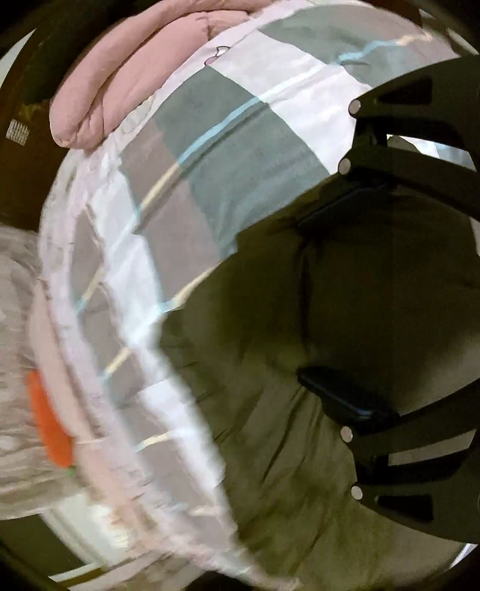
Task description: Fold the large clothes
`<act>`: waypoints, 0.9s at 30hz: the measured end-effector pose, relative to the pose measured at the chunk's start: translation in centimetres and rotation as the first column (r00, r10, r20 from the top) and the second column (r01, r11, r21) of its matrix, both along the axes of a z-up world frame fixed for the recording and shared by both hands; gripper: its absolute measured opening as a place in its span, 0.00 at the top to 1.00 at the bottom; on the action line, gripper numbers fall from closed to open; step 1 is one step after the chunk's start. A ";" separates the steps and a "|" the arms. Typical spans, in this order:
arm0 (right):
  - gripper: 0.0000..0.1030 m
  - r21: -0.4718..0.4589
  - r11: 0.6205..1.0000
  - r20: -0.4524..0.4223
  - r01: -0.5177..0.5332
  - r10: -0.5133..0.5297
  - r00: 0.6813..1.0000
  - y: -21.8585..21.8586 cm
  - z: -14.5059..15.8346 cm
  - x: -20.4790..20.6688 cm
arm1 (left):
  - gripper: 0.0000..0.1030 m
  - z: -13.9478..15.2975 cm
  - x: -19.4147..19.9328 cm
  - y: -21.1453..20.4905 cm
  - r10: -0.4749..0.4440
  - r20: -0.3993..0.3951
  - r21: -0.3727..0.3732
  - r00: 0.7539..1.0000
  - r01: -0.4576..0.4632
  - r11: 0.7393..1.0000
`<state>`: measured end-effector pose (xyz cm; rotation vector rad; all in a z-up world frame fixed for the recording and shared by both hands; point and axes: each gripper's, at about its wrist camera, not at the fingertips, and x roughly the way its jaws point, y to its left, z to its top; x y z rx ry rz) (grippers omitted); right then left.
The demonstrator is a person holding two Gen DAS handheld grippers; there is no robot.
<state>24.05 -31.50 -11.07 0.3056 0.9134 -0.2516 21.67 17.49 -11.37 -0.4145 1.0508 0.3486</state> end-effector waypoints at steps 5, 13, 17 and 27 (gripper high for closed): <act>0.15 -0.067 0.994 0.148 -0.081 0.091 0.985 3.3 6.7 -5.2 | 0.16 4.9 -2.9 -3.5 -0.106 0.112 0.141 0.988 0.090 0.986; 0.01 -0.158 0.965 0.183 -0.211 0.239 0.954 9.1 9.0 -16.0 | 0.02 11.3 -14.4 -12.0 -0.357 0.259 0.315 0.898 0.271 0.910; 0.01 -0.213 0.951 0.168 -0.222 0.260 0.951 11.5 7.7 -20.4 | 0.02 11.8 -20.5 -14.8 -0.386 0.312 0.359 0.868 0.269 0.894; 0.01 -0.323 0.931 0.278 -0.172 0.267 0.923 14.3 7.5 -26.6 | 0.02 9.2 -25.5 -18.1 -0.426 0.274 0.487 0.862 0.257 0.835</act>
